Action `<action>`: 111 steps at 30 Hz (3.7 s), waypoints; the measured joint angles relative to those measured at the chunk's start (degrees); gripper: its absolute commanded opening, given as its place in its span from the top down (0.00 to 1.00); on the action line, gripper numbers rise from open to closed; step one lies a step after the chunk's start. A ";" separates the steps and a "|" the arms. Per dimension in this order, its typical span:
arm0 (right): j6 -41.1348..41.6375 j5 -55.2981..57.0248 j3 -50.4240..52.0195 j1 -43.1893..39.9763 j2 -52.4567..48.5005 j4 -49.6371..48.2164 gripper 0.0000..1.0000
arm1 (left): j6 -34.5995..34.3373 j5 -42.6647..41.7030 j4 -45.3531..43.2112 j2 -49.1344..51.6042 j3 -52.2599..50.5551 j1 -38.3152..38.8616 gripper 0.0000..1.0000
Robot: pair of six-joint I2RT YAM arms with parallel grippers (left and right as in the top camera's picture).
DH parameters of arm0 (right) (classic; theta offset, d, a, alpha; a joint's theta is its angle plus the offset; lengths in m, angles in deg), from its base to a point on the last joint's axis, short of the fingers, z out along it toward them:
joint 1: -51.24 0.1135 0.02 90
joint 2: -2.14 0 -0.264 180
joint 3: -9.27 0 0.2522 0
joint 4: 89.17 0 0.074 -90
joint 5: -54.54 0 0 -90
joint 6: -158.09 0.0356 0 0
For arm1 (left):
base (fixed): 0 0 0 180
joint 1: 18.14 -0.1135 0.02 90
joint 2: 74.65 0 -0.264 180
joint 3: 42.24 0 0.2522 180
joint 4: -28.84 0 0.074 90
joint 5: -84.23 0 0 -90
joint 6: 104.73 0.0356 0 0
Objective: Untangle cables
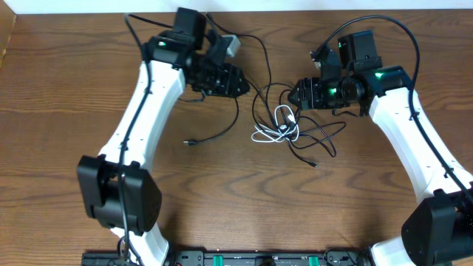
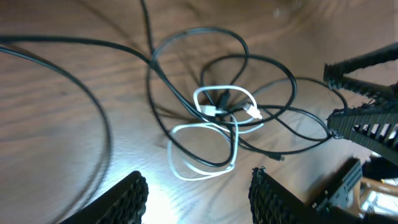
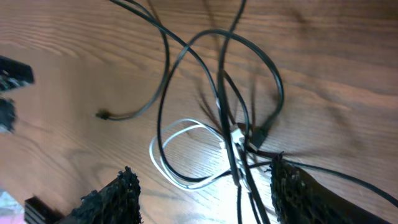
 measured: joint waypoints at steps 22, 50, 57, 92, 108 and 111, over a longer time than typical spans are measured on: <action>0.96 4.83 0.00 0.00 0.00 1.95 0.33 | -34.16 18.29 4.72 3.28 -5.73 10.58 0.63; 0.98 5.42 0.00 -0.17 0.00 2.47 0.34 | -39.76 18.56 -7.17 3.28 -14.12 18.01 0.56; 0.96 5.44 0.00 -0.17 0.00 2.54 0.34 | -42.34 19.19 -9.75 3.28 -17.35 18.03 0.56; 0.90 5.62 0.00 -0.20 0.00 2.64 0.34 | -44.92 19.76 -13.88 6.43 -21.51 20.98 0.64; 0.87 5.92 0.00 -0.22 0.00 2.64 0.32 | -41.48 19.47 -18.38 7.87 -21.75 20.98 0.65; 0.87 6.05 0.00 -0.22 0.00 2.64 0.32 | -40.30 19.32 -19.47 7.87 -21.75 20.87 0.53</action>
